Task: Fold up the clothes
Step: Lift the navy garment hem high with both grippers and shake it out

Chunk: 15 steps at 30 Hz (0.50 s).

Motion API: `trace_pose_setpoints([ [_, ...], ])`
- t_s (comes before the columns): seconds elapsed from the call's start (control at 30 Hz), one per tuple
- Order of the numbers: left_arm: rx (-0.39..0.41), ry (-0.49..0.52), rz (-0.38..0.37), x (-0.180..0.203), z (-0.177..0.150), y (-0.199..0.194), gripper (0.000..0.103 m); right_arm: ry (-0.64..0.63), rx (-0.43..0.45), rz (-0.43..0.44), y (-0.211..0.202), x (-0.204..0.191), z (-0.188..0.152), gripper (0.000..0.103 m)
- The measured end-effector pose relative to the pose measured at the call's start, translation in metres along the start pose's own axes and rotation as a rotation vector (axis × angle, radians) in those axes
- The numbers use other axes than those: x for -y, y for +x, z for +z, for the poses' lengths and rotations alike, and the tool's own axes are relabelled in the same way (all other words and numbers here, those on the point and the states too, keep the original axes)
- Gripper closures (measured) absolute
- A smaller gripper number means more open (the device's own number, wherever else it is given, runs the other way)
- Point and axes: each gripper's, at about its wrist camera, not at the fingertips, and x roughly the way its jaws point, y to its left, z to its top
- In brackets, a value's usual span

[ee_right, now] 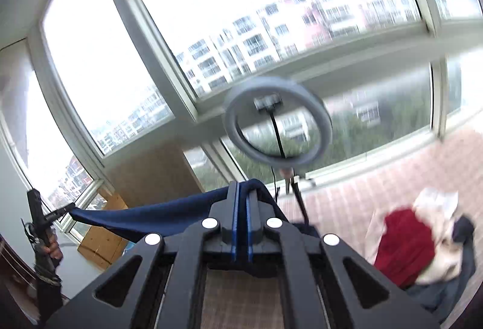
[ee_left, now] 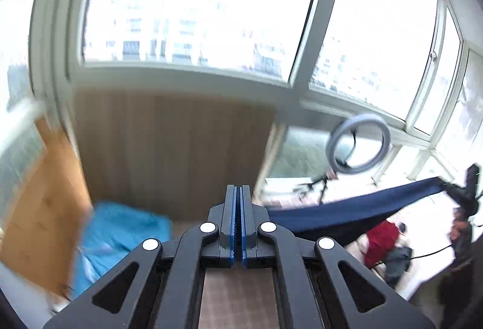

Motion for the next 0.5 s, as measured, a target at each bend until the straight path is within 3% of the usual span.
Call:
trace_pose_setpoints([
  [0.07, 0.084, 0.037, 0.034, 0.007, 0.031, -0.051, 0.103, -0.074, 0.067, 0.000, -0.045, -0.031, 0.032, 0.099],
  [0.13, 0.110, 0.061, 0.053, 0.005, 0.043, -0.085, 0.103, -0.099, 0.072, -0.011, -0.070, -0.042, 0.033, 0.099],
  [0.27, 0.057, 0.112, 0.063, 0.000, 0.010, -0.098, 0.103, -0.116, -0.005, -0.034, -0.080, -0.042, -0.009, 0.099],
  [0.4, -0.180, 0.145, 0.030, -0.004, -0.077, -0.033, 0.103, -0.099, -0.154, -0.104, -0.053, -0.015, -0.092, 0.099],
  [0.5, -0.370, 0.142, -0.069, 0.004, -0.154, 0.033, 0.103, -0.014, -0.260, -0.142, -0.034, 0.028, -0.160, 0.099],
])
